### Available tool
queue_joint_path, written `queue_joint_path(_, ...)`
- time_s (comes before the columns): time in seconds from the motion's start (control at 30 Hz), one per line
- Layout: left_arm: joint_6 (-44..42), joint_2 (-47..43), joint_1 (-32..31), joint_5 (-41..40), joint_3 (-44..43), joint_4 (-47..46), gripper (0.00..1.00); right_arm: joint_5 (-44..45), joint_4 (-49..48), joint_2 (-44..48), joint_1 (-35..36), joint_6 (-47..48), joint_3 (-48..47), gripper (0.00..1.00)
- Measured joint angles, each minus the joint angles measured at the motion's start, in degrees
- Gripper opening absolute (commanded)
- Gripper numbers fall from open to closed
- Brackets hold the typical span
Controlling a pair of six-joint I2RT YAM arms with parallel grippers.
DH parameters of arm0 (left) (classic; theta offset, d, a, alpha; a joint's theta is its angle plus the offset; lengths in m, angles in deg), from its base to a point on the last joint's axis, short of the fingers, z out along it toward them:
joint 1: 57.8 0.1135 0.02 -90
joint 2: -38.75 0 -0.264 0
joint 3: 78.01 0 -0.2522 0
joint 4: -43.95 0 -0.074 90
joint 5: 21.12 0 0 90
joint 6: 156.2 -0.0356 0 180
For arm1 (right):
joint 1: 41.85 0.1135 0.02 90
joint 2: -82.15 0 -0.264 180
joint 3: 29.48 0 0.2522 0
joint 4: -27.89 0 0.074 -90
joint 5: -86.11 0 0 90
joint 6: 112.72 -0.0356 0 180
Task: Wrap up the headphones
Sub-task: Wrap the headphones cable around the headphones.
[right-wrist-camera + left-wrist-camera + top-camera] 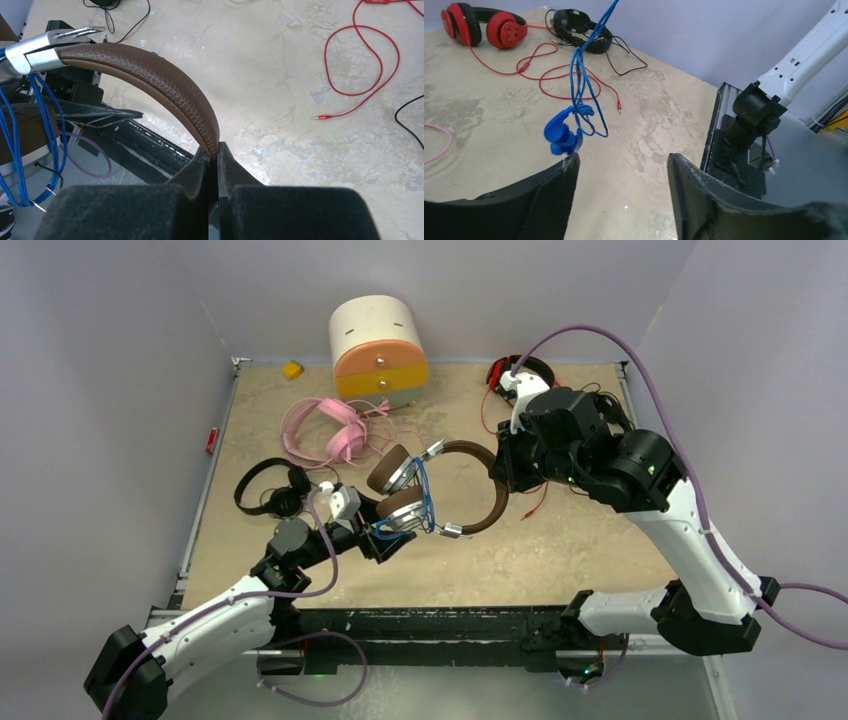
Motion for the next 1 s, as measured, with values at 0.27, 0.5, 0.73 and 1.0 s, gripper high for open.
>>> queue_joint_path(0.27,0.0,0.5,0.0,-1.8,0.4,-1.0,0.77,-0.2,-0.2,-0.1,0.0,-0.2,0.0,0.00)
queue_joint_path(0.5,-3.2,7.8,0.0,-3.2,0.0,-5.3,0.73,-0.6,-0.2,-0.1,0.0,-0.4,-1.1,0.00)
queue_joint_path(0.73,-7.1,16.2,0.0,1.5,-5.9,-8.4,0.67,-1.5,-0.3,-0.1,0.0,-0.9,-1.6,0.00)
queue_joint_path(1.0,-8.9,19.3,0.0,4.4,-7.6,-12.0,0.20,-1.5,-0.7,-0.1,0.0,-1.3,-1.6,0.00)
